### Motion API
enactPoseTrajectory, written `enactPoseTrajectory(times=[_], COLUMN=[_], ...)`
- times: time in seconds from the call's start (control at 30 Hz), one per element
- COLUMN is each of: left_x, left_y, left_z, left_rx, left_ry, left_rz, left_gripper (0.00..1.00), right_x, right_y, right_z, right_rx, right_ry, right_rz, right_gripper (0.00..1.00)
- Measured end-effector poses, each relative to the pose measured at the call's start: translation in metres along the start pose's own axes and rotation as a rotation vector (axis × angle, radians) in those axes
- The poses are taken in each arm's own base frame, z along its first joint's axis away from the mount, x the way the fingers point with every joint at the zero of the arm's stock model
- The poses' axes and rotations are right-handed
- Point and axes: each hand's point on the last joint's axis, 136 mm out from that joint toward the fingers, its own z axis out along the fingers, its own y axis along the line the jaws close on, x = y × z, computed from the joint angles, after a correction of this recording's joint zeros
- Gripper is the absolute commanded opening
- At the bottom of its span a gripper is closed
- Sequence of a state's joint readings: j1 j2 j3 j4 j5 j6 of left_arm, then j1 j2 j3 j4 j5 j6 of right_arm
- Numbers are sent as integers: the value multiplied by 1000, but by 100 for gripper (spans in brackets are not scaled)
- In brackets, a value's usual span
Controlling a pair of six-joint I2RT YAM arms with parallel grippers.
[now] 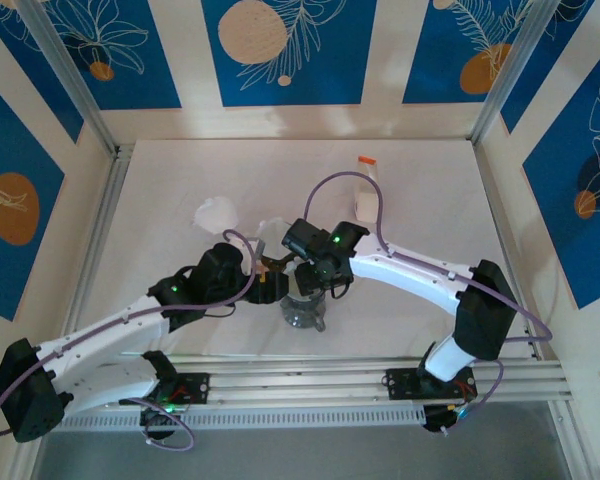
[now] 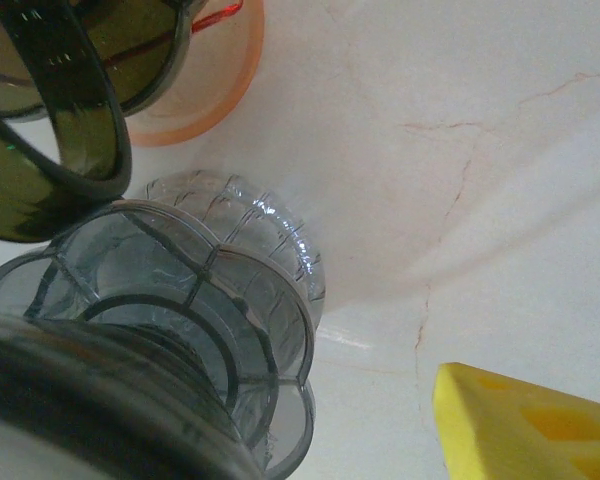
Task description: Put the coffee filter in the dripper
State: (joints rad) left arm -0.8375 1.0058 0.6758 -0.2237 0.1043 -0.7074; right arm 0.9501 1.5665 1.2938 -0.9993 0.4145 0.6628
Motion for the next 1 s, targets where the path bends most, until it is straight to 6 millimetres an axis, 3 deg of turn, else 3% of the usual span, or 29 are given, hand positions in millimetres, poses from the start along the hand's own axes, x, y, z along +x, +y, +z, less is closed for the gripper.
enactPoseTrajectory(times=[0.53, 0.77, 1.0], left_x=[0, 0, 0], left_y=[0, 0, 0], left_z=[0, 0, 0], left_rx=[0, 0, 0], left_ry=[0, 0, 1], left_rz=[0, 0, 0], left_gripper=[77, 77, 77], right_x=[-5, 5, 5], right_y=[-18, -34, -36], right_z=[-59, -56, -56], right_rx=[-56, -25, -24], right_ry=[-148, -131, -131], right_rz=[47, 79, 91], right_gripper=[69, 64, 65])
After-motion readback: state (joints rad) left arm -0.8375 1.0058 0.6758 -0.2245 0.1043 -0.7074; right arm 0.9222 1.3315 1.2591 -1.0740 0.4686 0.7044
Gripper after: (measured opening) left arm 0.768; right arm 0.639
